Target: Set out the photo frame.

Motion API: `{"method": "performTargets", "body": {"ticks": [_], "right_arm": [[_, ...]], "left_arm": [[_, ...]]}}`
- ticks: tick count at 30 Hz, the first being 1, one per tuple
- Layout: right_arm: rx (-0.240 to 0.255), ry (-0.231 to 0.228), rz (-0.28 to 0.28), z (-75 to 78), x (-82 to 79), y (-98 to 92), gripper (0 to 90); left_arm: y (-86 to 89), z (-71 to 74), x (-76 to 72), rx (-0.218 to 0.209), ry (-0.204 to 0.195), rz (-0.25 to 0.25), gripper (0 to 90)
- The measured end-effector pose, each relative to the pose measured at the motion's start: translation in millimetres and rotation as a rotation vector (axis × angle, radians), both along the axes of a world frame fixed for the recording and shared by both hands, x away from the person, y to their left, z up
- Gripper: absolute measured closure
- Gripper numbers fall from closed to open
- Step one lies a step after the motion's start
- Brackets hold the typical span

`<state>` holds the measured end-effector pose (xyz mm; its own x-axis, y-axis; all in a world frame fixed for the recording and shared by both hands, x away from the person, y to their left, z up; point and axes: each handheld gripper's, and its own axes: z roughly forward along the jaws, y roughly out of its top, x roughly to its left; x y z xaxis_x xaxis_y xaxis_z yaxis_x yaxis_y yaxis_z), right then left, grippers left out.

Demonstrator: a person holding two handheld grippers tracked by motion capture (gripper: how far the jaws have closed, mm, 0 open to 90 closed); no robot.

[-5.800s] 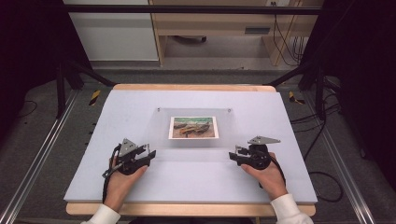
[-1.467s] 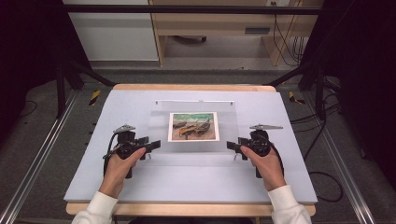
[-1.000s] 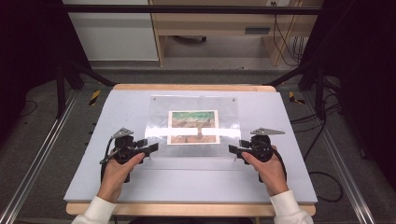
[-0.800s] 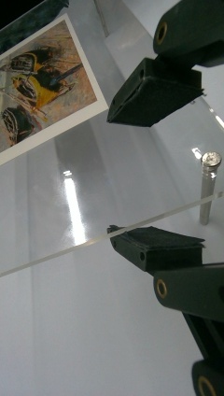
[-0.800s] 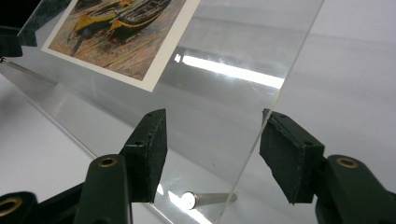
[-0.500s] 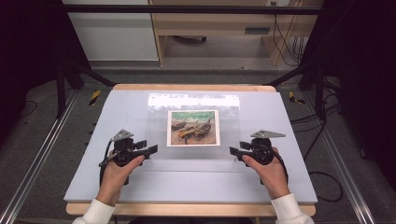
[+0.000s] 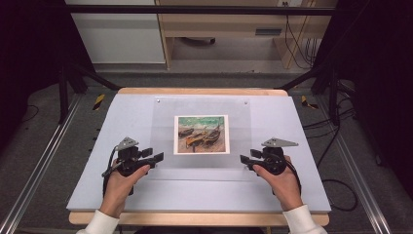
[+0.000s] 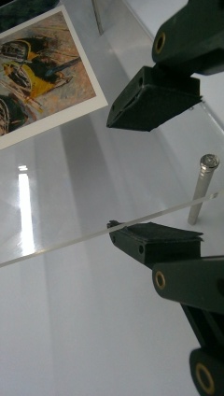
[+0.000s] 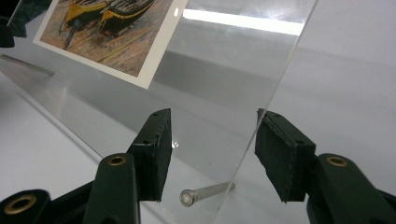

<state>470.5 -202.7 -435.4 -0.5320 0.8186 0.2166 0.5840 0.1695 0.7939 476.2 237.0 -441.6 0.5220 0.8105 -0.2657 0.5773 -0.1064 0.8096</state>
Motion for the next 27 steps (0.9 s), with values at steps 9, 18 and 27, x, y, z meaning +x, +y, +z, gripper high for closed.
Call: {"method": "performTargets", "body": {"ticks": [9,18,27], "right_arm": [[-0.01,-0.012,0.001,-0.2,-1.8,0.1,47.5],[-0.019,-0.022,0.001,0.2,-5.8,0.1,49.3],[-0.032,-0.028,-0.003,0.7,-10.5,0.8,50.8]], "left_arm": [[-0.7,0.5,-1.6,0.01,-0.004,0.002,42.1],[-1.5,1.5,-5.1,0.026,-0.011,0.002,42.8],[-1.6,2.5,-8.5,0.039,-0.014,0.003,44.1]]}}
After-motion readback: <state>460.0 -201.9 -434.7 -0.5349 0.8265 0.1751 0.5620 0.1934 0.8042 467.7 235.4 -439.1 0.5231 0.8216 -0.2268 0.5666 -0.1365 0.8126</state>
